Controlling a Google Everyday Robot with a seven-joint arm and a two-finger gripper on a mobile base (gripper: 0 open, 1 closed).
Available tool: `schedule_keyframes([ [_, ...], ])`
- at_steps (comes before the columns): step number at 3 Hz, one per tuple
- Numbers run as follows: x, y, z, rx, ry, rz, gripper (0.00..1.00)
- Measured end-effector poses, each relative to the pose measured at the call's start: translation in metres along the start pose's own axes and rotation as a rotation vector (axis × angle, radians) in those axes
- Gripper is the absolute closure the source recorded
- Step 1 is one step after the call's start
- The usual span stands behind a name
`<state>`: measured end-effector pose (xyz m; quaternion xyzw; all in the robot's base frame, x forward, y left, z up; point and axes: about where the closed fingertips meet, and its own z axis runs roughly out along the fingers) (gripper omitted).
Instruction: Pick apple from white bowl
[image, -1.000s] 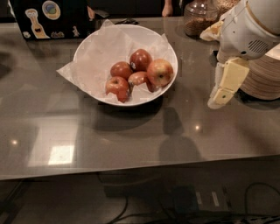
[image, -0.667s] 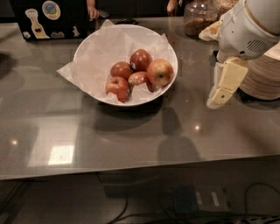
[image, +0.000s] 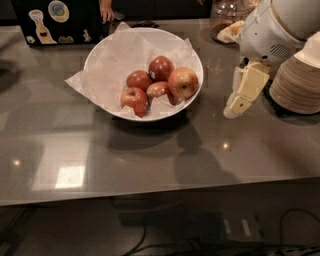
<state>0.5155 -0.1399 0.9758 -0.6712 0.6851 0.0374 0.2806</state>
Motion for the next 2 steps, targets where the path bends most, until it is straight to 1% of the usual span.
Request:
schedule_keyframes([
  [1,-0.009,-0.014,0.013,-0.015,-0.060,-0.010,0.00],
  [2,-0.018,-0.024,0.025,-0.043,-0.114,-0.020,0.00],
])
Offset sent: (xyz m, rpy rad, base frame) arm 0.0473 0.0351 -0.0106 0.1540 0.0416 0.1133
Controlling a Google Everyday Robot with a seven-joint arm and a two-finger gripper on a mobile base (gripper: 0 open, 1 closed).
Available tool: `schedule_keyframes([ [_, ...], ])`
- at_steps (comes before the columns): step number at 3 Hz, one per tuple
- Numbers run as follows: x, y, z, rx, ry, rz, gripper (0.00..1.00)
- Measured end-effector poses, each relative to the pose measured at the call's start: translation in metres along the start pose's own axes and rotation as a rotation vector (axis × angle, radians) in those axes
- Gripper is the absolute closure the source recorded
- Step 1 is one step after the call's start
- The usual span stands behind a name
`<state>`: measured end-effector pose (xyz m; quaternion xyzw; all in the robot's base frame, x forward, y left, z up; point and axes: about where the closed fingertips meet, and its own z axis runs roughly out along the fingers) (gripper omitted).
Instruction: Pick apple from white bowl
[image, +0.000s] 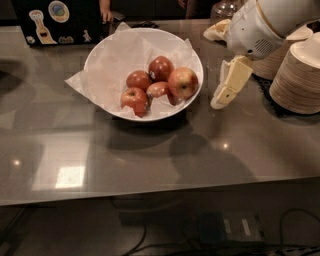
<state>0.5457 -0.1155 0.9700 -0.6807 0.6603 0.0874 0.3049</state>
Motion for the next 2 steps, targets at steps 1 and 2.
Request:
schedule_keyframes([
  [1,-0.0052,-0.0068,0.0108,-0.019,-0.038,-0.005,0.06],
  [2,-0.0087,-0.0110,0.0192,-0.031,-0.060,-0.009,0.21],
])
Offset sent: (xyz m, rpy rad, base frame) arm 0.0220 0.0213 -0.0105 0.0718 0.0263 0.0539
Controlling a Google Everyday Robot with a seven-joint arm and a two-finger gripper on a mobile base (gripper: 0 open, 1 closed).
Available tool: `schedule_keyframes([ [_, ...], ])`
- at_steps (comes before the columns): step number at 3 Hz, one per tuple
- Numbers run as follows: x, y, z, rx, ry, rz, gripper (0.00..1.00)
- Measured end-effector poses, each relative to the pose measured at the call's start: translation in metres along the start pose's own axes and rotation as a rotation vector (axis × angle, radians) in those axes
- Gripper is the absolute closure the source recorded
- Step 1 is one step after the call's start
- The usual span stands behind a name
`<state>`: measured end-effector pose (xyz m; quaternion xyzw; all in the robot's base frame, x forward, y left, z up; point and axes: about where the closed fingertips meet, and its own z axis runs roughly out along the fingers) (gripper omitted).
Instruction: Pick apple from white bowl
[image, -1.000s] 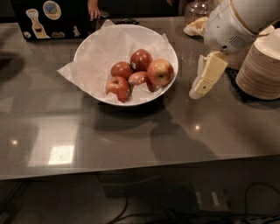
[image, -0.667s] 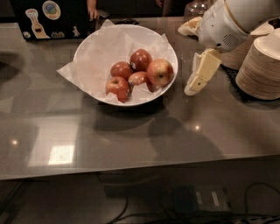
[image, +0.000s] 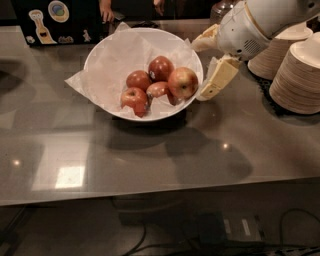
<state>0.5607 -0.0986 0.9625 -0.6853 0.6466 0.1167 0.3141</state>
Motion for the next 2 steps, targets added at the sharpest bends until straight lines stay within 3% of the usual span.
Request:
schedule_keyframes([
  [2,-0.0012,-0.0083,0.0137,-0.002,-0.013,-0.010,0.25],
])
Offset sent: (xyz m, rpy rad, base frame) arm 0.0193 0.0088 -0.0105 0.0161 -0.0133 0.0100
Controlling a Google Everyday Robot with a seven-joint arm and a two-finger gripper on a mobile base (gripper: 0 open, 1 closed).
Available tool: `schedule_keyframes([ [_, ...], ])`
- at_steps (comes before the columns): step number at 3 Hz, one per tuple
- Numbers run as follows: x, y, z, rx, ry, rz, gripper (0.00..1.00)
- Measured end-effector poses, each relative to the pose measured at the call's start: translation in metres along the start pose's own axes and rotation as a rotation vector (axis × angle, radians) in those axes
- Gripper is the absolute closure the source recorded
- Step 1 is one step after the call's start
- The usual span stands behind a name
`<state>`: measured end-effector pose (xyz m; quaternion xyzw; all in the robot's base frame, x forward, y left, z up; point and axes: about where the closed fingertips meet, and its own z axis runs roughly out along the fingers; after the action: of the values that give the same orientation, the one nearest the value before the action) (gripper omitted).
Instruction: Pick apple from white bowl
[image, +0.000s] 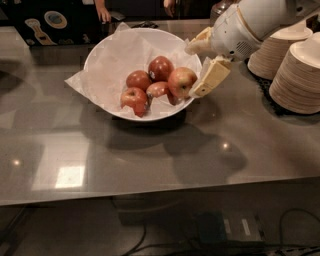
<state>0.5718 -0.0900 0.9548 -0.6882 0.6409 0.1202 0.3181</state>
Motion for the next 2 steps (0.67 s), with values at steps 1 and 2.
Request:
schedule_keyframes([
  [1,-0.0004,-0.0091,0.0083,0.001,-0.005,-0.008,0.23],
  [2,-0.0014,-0.0165,0.0159,-0.005,-0.012,-0.014,0.23],
])
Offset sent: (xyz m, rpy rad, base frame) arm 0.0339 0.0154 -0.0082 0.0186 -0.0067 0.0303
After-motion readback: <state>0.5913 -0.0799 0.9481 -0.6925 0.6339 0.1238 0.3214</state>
